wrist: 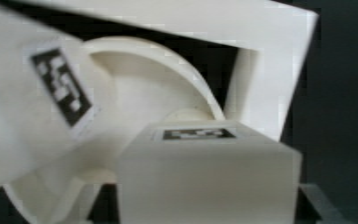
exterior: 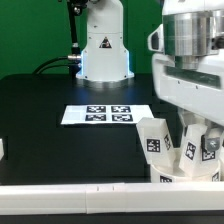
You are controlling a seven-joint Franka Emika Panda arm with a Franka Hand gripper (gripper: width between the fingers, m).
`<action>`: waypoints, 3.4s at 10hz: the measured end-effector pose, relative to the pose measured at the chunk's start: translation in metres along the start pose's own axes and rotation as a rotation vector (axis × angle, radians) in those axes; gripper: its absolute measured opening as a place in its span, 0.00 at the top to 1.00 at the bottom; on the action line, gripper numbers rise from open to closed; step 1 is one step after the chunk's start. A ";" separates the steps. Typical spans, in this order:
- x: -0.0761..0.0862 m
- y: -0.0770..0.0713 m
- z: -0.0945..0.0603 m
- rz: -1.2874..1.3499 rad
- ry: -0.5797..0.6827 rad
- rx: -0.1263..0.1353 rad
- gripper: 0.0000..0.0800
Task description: Assemble stool
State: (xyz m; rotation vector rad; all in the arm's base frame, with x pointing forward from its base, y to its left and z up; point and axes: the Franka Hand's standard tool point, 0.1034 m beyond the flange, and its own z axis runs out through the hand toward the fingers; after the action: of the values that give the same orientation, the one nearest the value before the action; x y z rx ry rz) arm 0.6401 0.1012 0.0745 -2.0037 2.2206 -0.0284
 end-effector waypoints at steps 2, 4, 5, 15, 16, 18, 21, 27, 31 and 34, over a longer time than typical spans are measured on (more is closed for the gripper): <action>-0.007 0.005 0.005 0.165 -0.006 0.006 0.58; -0.007 0.005 0.005 0.276 -0.009 0.006 0.58; -0.007 0.004 0.004 0.354 -0.013 0.012 0.58; -0.021 0.004 -0.003 0.345 -0.031 0.116 0.22; -0.023 0.000 -0.014 0.249 -0.047 0.110 0.22; -0.031 -0.002 -0.029 -0.102 -0.062 0.111 0.19; -0.027 -0.002 -0.029 -0.286 -0.037 0.116 0.19; -0.035 0.000 -0.028 -1.181 0.048 0.085 0.19; -0.030 -0.004 -0.029 -1.773 0.123 0.006 0.19; -0.030 0.002 -0.024 -2.081 0.133 -0.051 0.19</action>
Offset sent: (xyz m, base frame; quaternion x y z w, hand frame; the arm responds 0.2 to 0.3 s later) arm 0.0000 0.0000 0.0000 0.0000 0.0000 0.1938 0.9810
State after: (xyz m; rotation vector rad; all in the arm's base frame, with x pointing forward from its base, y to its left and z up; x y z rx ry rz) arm 0.6384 0.1286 0.1008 -3.1146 -0.6332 -0.2896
